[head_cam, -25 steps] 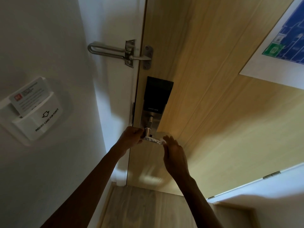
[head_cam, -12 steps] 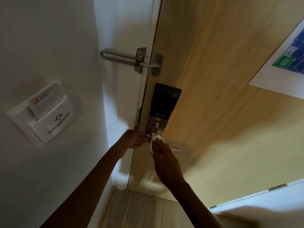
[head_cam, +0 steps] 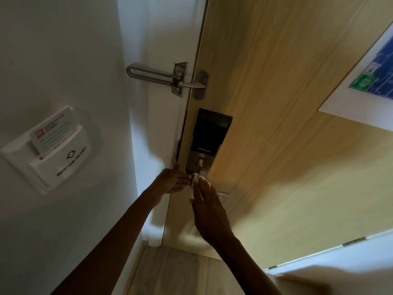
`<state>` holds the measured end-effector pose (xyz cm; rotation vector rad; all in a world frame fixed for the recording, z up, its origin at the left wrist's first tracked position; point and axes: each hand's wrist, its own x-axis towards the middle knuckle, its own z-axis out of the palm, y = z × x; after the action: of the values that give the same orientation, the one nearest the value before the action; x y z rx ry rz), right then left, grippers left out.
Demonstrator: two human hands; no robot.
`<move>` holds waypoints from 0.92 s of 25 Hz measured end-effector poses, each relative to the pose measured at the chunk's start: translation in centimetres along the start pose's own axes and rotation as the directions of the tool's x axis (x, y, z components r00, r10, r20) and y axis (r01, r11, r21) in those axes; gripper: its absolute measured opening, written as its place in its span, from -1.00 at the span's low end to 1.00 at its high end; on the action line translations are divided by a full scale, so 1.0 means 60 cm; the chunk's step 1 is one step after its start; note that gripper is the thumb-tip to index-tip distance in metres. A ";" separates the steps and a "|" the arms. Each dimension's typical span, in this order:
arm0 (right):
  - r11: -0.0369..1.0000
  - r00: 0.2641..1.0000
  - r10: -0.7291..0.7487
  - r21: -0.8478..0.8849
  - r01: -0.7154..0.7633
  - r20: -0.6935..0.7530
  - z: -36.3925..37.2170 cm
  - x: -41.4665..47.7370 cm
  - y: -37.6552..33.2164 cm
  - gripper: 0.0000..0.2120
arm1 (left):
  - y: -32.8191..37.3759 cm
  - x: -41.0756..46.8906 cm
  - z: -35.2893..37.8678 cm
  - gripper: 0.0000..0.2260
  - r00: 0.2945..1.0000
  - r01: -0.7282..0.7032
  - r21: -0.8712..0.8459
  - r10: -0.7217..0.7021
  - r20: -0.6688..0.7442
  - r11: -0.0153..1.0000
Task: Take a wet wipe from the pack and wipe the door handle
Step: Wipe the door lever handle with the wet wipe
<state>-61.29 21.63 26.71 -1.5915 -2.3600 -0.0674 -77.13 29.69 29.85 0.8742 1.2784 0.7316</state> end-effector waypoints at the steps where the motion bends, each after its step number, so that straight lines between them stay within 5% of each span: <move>1: 0.999 0.999 -0.019 -0.028 0.020 0.026 -0.001 -0.005 0.003 -0.46 | -0.001 0.000 0.002 -0.43 1.000 0.001 -0.004 -0.001 -0.005 1.000; 11: 0.985 0.993 0.021 -0.173 0.000 0.119 0.003 -0.026 0.003 -0.27 | 0.002 -0.002 0.005 -0.41 1.000 0.001 -0.008 -0.001 0.028 1.000; 23: 0.993 0.993 0.116 -0.007 -0.116 0.024 0.010 -0.014 -0.018 -0.34 | 0.010 -0.011 0.007 -0.38 0.997 0.033 -0.028 -0.031 0.070 0.999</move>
<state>-62.13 20.59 26.06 -1.7383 -2.2819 -0.0299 -76.79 29.38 30.71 0.8469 1.2149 0.6869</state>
